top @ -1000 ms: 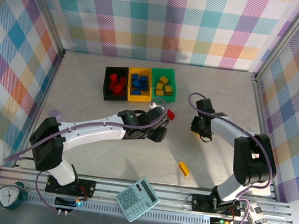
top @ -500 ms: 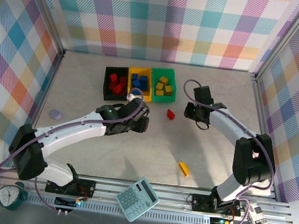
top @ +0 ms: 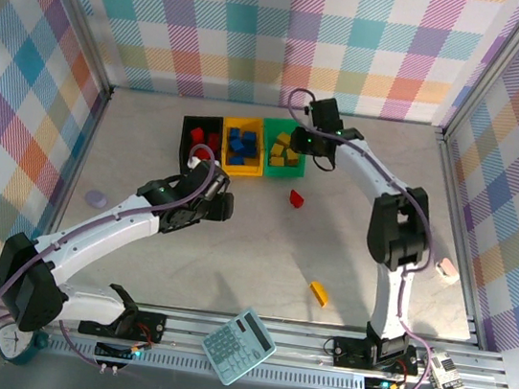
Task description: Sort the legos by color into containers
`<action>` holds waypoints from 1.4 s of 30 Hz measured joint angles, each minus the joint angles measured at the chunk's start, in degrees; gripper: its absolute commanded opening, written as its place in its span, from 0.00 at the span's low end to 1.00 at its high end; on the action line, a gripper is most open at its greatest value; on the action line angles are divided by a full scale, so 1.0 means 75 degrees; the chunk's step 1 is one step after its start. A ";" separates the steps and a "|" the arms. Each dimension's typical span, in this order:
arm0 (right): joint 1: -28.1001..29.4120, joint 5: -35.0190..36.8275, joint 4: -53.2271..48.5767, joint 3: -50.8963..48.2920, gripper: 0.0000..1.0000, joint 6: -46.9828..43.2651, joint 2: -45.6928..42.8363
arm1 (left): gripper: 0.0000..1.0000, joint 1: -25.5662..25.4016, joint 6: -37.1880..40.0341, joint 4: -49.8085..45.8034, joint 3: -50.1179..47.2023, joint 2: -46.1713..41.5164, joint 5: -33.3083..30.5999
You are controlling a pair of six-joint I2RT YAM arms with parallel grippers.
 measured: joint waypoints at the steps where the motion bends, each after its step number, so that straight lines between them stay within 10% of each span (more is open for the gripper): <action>1: 0.0000 -0.0032 -0.0140 0.0414 0.36 -0.0067 0.0303 | 0.70 0.0020 0.0000 0.0000 0.0000 -0.0003 0.0012; 12: 0.0000 -0.0157 -0.1139 0.2314 0.60 -0.0530 0.1513 | 0.70 0.0044 0.0003 0.0003 0.0003 0.0361 0.0297; 42: -0.1443 -0.0752 0.0221 -0.6047 0.68 0.0973 -0.4919 | 0.73 -0.1043 -0.1816 0.1157 0.3439 0.4625 0.0752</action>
